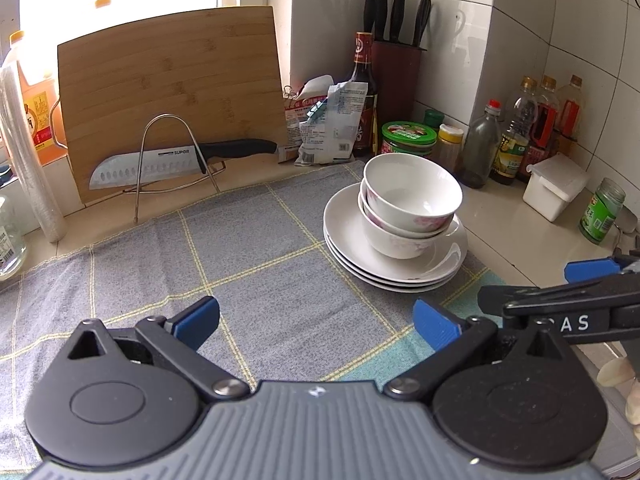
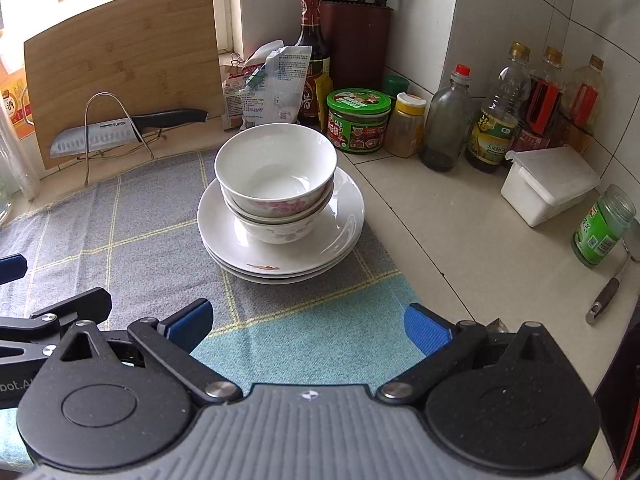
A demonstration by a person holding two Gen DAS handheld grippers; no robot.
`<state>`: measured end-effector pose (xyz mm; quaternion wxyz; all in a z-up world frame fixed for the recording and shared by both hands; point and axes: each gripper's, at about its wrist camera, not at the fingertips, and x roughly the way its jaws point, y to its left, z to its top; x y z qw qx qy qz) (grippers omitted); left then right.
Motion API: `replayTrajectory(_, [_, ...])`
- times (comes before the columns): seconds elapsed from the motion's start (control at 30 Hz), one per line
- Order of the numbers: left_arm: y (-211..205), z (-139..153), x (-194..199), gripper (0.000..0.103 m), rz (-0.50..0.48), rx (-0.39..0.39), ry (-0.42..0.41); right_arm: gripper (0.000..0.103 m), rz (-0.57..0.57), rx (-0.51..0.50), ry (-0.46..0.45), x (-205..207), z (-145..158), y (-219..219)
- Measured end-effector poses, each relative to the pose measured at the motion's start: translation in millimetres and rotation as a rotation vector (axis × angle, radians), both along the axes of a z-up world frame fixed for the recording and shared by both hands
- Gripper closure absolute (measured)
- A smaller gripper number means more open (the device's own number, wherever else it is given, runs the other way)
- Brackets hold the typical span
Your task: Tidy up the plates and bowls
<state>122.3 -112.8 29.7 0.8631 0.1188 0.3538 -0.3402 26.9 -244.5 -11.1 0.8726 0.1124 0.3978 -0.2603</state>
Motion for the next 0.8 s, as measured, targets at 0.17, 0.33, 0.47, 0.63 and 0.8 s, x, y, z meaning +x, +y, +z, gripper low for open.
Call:
replayTrajectory(0.17, [3.2,4.2,-2.6,0.001,0.008,0.002,-0.011,0.000,-0.002,-0.002,-0.014,-3.5,3.9,4.2])
replayTrajectory(0.33, [6.6,8.2,-4.8,0.001,0.016,0.005,-0.023,0.000,-0.001,-0.013,-0.022,-5.3,7.2,7.6])
replayTrajectory(0.47, [7.9,9.2,-5.9,0.001,0.022,0.006,-0.027,0.000,-0.002,-0.012,-0.027,-5.9,8.3,8.4])
replayTrajectory(0.63, [8.0,10.3,-5.7,0.001,0.027,0.007,-0.030,0.000,-0.007,-0.018,-0.036,-7.3,9.9,9.0])
replayTrajectory(0.8, [7.3,11.4,-5.6,0.001,0.030,0.015,-0.036,0.000,-0.010,-0.011,-0.043,-8.4,11.2,7.5])
